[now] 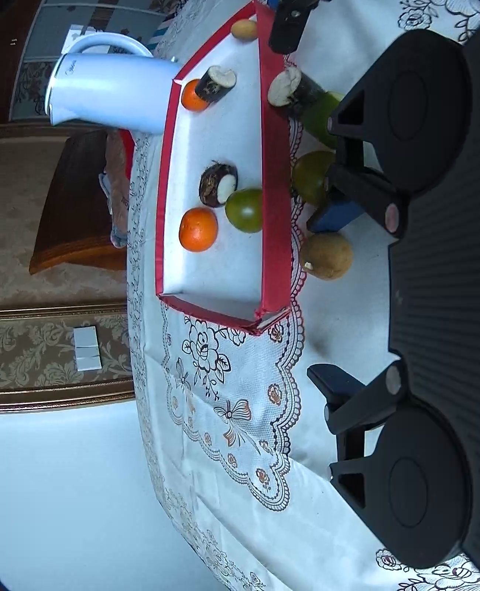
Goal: Organize fruits
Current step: 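Move both grippers toward the remaining green fruits beside the tray, then grasp the dark cylindrical cut piece with the right gripper while the left gripper grasps the tan round fruit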
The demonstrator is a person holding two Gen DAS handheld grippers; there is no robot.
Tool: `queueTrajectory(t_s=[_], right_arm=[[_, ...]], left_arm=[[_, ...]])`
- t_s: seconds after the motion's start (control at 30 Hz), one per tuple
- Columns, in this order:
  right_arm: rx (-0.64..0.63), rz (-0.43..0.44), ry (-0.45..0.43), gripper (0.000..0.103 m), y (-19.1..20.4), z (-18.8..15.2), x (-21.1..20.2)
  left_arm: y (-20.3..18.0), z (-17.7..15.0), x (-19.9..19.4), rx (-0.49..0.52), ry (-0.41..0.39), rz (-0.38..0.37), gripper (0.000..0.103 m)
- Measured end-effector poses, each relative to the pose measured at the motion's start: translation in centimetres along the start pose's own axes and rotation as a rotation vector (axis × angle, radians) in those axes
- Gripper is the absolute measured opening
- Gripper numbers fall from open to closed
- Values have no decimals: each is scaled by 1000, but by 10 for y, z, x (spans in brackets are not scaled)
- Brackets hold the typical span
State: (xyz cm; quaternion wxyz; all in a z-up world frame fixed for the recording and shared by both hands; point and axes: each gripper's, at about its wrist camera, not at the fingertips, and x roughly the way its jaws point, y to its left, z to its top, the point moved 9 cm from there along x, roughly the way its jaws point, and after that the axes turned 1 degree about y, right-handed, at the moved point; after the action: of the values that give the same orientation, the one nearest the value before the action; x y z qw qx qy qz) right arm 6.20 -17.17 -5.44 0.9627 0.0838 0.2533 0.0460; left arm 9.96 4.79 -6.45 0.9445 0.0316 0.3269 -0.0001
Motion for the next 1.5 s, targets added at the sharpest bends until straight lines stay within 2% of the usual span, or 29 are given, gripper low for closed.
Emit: queueTrajectory(t_s=[0.03,0.2,0.27,0.37,0.47,0.6,0.73,0.9,1.07,1.17,1.3,1.5], right_arm=[[-5,1,0,89,1,0,0],[-10,33,33,89,7,-4,1],[-9,49,45,89,10,-6,0],[-19,48,33,89,15,-6,-3],[-36,52,44,88,22,-8,-2],[-44,65,46,86,31,-6,0],[-63,74,67,78,43,-5,9],[-52,81,94,67,49,-3,20],[-13,89,116,62,45,-4,26],[-13,123,116,43,48,-4,25],[-50,128,101,33,55,-5,22],[-55,129,89,32,57,-6,19]], left_arm=[[1,-1,4,-2,18,12,79],[0,-1,3,7,9,9,77],[-2,-3,0,20,0,-13,71],[-1,-4,-3,26,-8,-13,70],[-2,-4,-3,20,-4,-37,60],[-5,-4,-3,35,-10,-30,58],[-6,-4,-3,38,-12,-50,51],[-6,-3,-2,34,-12,-59,51],[-6,-3,-1,29,-10,-68,50],[-8,-3,-3,37,-15,-82,42],[-9,-3,-4,38,-15,-87,40],[-9,-3,-4,34,-17,-93,34]])
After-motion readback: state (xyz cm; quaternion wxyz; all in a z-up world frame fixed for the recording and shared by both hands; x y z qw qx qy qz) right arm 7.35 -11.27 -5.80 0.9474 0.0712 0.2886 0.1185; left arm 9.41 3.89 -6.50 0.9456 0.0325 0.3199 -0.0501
